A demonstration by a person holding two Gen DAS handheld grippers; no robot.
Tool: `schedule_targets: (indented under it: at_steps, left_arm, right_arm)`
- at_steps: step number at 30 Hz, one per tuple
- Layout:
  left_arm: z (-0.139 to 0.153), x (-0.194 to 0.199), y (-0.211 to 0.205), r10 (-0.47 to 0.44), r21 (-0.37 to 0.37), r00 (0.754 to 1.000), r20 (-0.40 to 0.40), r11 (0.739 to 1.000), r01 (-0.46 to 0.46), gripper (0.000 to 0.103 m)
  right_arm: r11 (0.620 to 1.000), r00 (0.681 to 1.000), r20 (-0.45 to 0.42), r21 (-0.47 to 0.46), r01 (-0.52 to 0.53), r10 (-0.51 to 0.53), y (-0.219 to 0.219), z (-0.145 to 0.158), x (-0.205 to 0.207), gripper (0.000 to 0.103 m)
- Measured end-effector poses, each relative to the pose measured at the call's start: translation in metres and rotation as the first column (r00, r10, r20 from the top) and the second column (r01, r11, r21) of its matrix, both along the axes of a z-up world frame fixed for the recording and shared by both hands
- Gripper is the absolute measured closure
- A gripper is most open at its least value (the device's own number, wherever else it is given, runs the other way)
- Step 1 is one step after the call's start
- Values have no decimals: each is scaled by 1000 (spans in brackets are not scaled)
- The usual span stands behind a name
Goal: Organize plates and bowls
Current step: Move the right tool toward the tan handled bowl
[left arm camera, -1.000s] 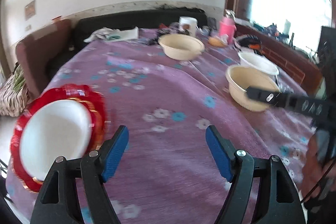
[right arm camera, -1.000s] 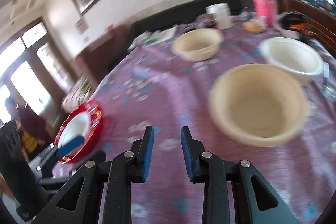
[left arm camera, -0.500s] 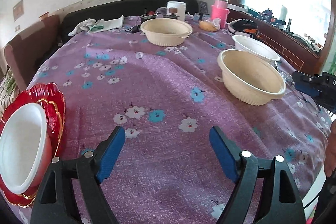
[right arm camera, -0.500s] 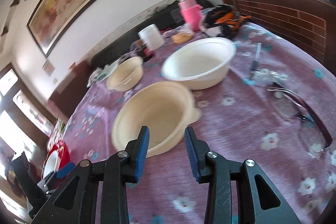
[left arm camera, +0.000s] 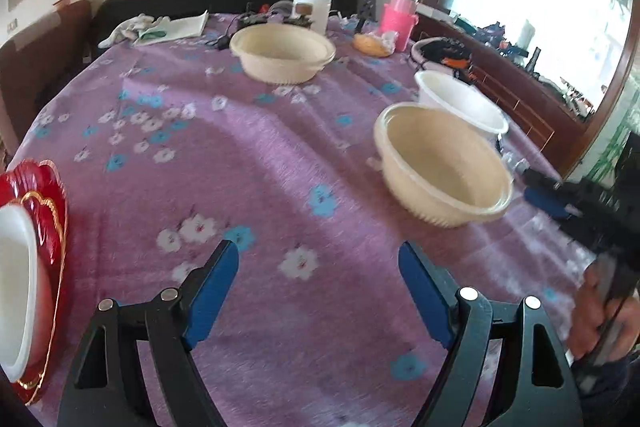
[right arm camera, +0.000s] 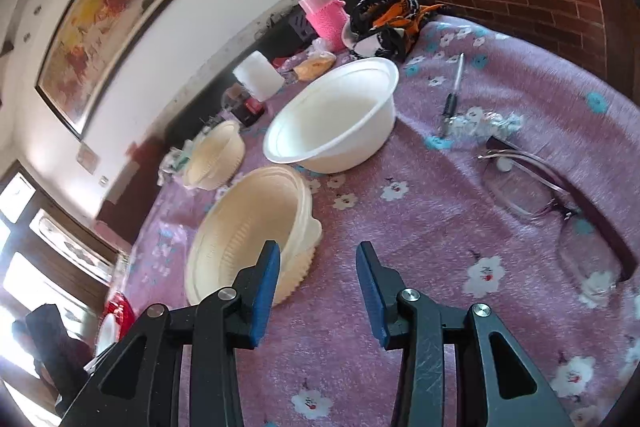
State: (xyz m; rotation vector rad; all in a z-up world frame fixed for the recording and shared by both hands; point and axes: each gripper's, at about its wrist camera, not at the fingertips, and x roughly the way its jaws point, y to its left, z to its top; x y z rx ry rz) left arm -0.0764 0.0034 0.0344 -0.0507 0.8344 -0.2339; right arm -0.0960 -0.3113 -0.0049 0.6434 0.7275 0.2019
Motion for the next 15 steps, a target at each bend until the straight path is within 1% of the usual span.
schedule_targets:
  at_steps: [4,7,8,9,12,15]
  left_arm:
    - [18,11,-8,-1,-59,1000,24,998,2,21]
    - [30,24,-14,6,-82,999,37,997,-3,21]
    - [32,30,-16,6,-87,999,36,996,-3,21]
    - [33,36,-18,8,-88,999,33,996,-5,21]
    - [28,57,-27,8,-87,1000,5,996,-8,21]
    - [18,76,-38,3,-56,999,-34,998,-5,21]
  right_arm:
    - [1000,999,44,26,-10,8,3,-7,-3,60]
    - [999,999,38,25,-30,29,7,-11,-2,60]
    - [999,998,59,27,-37,36,7,-8,-3,60]
    - [999,996,83,15,-35,34,8,-6,-5,60]
    - [999,993,107,5,-52,51,11,-4,-7,60]
    - [998,993,102,-27,-61,64,17,-2,-7,60]
